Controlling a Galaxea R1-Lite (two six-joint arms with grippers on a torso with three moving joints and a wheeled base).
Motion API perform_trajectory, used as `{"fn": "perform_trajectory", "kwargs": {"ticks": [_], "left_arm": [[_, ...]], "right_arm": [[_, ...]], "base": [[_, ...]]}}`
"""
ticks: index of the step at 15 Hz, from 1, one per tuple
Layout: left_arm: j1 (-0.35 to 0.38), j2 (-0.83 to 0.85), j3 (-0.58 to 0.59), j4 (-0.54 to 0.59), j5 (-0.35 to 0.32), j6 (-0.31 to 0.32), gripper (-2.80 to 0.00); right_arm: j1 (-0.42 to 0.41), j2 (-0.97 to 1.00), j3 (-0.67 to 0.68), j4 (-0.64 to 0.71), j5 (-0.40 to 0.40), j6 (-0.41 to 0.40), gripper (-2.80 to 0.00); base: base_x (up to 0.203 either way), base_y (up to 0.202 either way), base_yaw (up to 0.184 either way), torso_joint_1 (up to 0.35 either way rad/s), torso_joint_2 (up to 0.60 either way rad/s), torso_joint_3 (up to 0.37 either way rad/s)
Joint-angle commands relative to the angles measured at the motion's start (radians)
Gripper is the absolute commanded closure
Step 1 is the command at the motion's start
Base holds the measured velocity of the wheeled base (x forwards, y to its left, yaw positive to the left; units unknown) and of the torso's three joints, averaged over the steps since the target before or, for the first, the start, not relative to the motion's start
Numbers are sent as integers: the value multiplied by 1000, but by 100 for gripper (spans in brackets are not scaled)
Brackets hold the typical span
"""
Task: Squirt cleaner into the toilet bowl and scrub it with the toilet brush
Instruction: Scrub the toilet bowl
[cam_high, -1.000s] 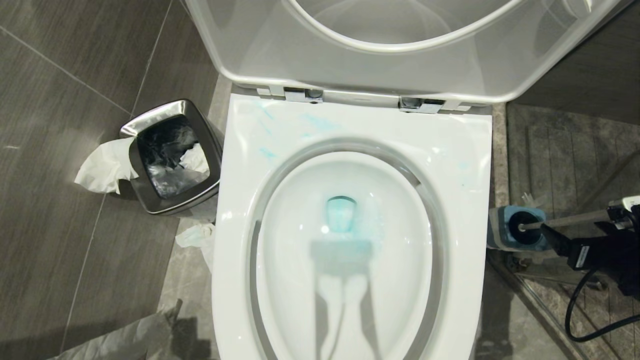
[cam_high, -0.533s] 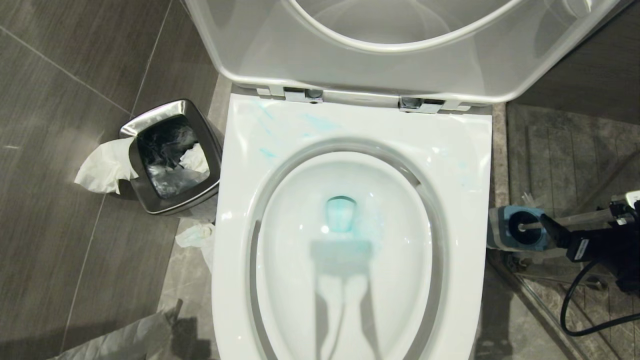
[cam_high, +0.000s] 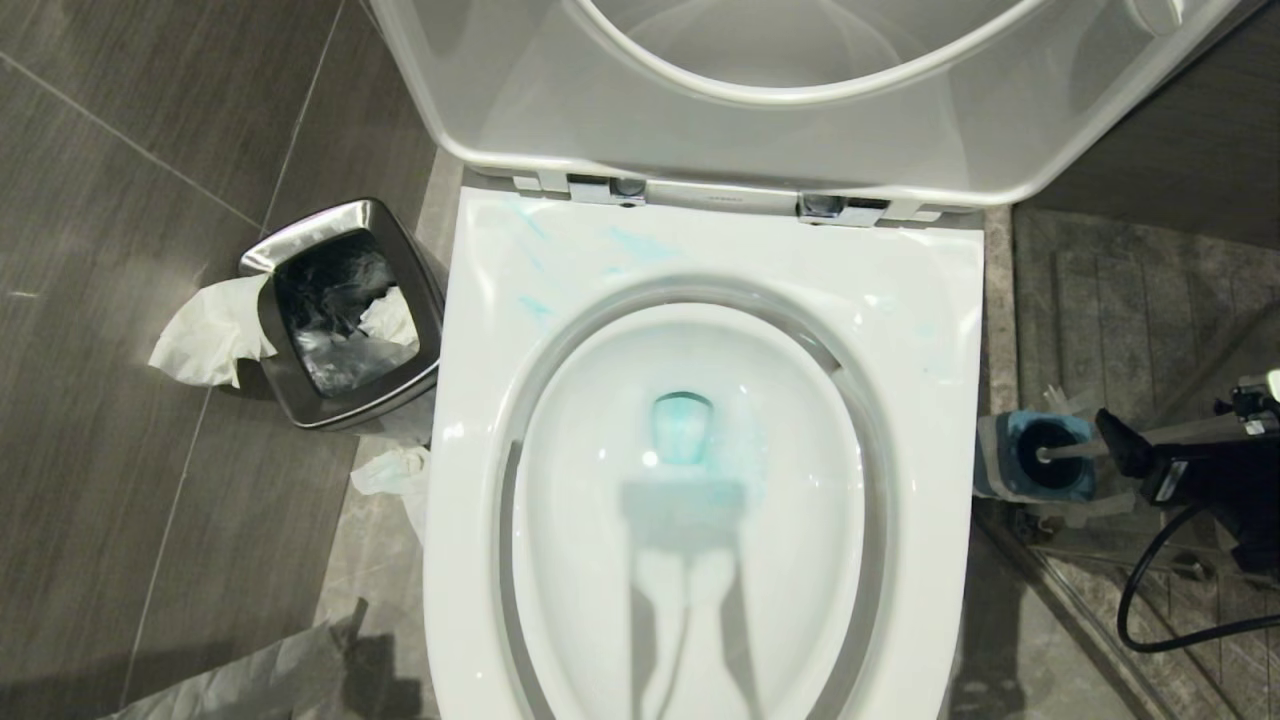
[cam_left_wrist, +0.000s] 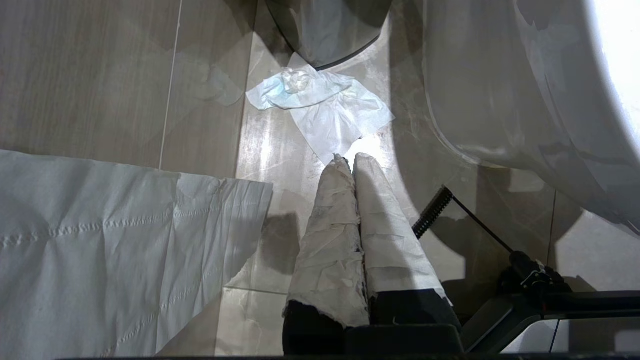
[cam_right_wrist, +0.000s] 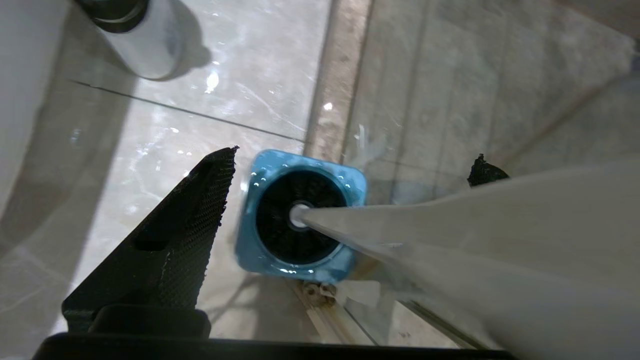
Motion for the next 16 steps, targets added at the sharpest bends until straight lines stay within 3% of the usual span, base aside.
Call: {"fn": "perform_trajectory", "kwargs": {"ticks": [1,7,16], "left_arm": [[0,2,0,0,0,-1,0],[0,2,0,0,0,-1,0],[0,2,0,0,0,-1,0]], "right_arm": [[0,-2,-10,-9,-26,57,-280],[1,9,-44,-9,-32,240,-280],[41,32,-101,-9,-26,217,-280]], "base": [[0,0,0,0,0,0],[0,0,0,0,0,0],[0,0,0,0,0,0]]}}
